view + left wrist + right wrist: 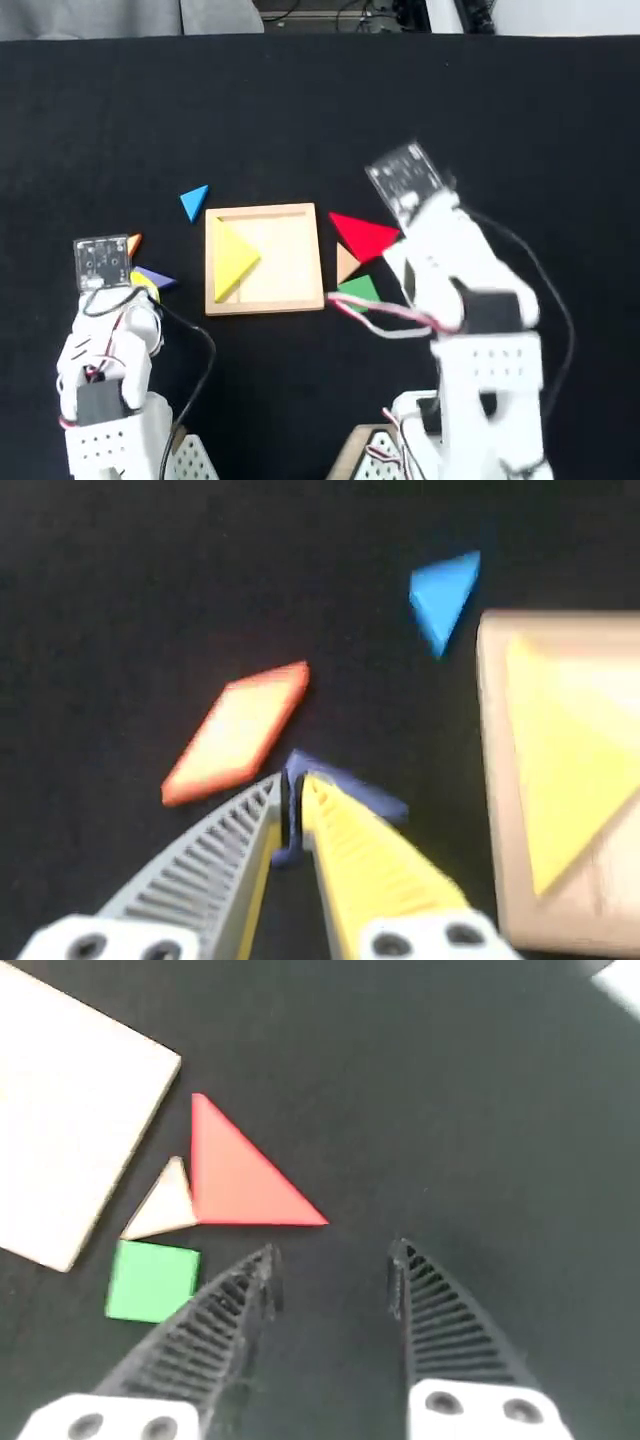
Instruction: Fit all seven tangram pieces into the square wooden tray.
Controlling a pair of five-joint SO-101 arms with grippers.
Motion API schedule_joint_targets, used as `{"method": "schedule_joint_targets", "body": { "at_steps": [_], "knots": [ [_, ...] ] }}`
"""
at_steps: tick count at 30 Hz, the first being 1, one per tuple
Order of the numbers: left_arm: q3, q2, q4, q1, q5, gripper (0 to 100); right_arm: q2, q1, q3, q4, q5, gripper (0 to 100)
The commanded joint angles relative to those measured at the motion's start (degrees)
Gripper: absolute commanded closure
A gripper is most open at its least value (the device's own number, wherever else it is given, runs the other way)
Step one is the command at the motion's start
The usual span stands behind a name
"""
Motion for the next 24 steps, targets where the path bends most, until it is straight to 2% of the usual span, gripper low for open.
{"method": "schedule_joint_targets", "body": {
  "at_steps": [1, 4, 11, 18, 24],
  "knots": [
    [-0.13, 0.35, -0.62, 0.84, -0.79, 95, 11.47, -2.29, -9.27, 0.35, 0.79, 81.8],
    [0.75, -0.79, -0.79, 0.84, -0.88, 95, 18.15, -3.78, -12.97, 2.99, 7.03, 80.3],
    [1.36, -0.88, -1.93, 0.84, -1.14, 95, 30.2, -5.36, -18.15, 5.19, 20.22, 60.3],
    [1.36, -0.88, -1.93, 0.84, -1.14, 95, 43.91, -5.27, -23.87, 3.52, 24.88, 60.6],
    [1.36, -0.88, -2.02, 0.84, -1.14, 95, 56.92, -5.27, -29.76, 7.3, 31.03, 60.5]
  ]
}}
